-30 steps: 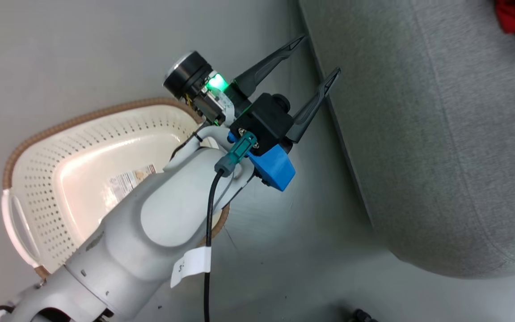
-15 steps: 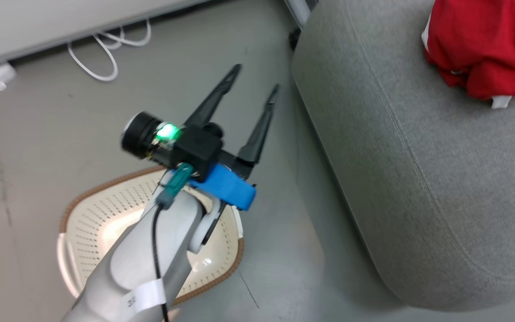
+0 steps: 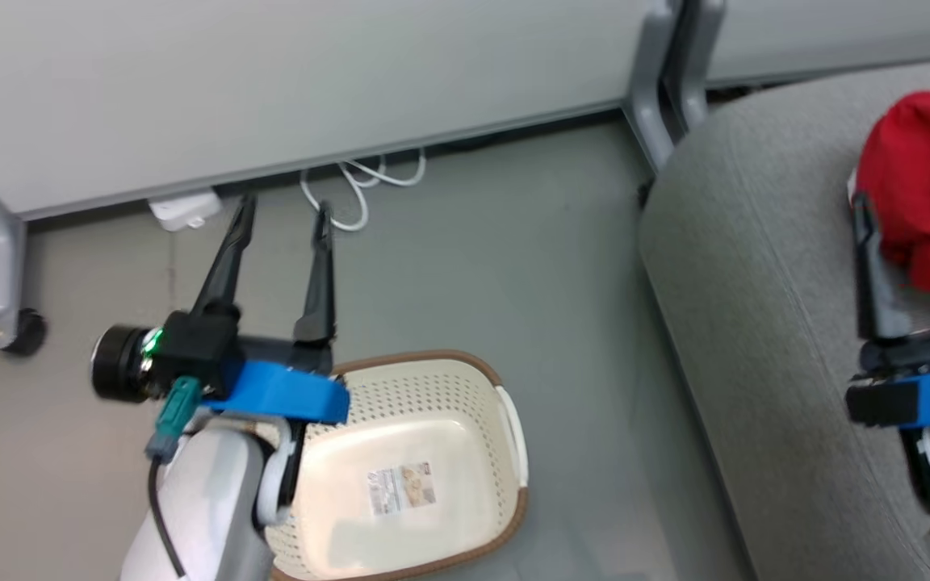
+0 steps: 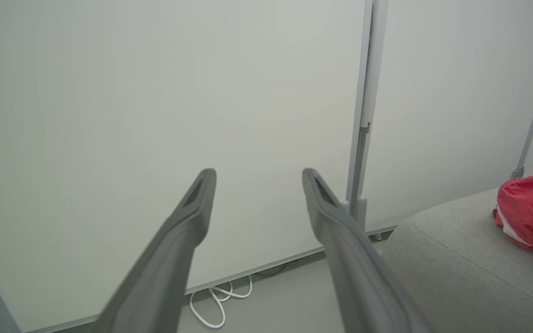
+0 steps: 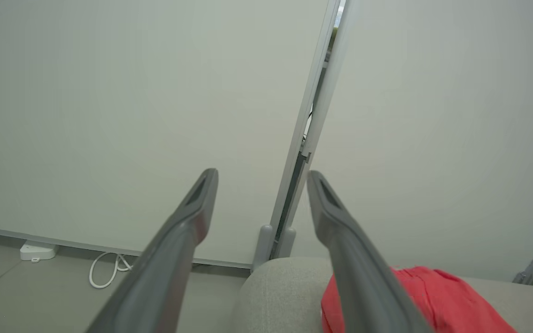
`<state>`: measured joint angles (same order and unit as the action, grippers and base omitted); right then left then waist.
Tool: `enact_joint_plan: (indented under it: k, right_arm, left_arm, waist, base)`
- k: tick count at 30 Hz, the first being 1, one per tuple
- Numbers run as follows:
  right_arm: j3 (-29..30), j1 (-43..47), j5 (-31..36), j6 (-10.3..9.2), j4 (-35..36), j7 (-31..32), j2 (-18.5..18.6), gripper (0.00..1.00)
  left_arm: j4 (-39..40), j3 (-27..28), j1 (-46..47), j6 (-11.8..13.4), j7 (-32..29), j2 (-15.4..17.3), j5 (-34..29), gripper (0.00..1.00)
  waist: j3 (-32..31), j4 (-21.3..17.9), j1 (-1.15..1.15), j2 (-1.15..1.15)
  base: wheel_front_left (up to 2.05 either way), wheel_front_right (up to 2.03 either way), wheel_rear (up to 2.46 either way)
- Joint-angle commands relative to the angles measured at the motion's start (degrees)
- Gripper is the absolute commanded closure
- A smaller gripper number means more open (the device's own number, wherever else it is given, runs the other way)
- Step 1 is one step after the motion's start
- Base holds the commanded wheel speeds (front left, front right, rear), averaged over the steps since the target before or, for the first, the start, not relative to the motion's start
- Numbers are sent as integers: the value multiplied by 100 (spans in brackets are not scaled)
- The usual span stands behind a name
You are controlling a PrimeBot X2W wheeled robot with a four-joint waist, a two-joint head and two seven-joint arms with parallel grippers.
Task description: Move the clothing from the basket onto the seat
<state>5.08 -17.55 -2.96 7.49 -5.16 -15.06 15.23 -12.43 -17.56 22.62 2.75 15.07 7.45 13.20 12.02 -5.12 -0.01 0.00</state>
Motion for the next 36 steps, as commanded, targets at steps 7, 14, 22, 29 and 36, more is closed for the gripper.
enact_joint_plan:
  k: [7,14,22,29,36]
  right_arm:
    - [-372,524,-102,1,-156,-17,-290,0]
    - [-462,977,-154,1,-472,-18,-477,0]
    - [-328,1356,-143,1,-685,-17,-669,0]
    - [-252,1515,-140,1,-841,-17,-770,0]
    - [-237,1555,-124,1,-910,-17,-827,0]
  left_arm:
    - [143,862,-892,-136,14,-110,-235,0]
    - [219,1274,-1549,-485,14,-240,-430,0]
    - [138,1424,-1955,-783,14,-379,-527,0]
    - [-44,1385,-2108,-927,14,-440,-542,0]
    - [-139,1412,-2112,-977,14,-455,-553,0]
  waist:
    - [-693,588,1,0]
    - [-996,686,1,0]
    - [-1172,690,1,0]
    - [-1259,684,1,0]
    - [-1292,682,1,0]
  base:
    - [0,0,0]
    - [0,0,0]
    - [0,0,0]
    - [0,0,0]
    - [0,0,0]
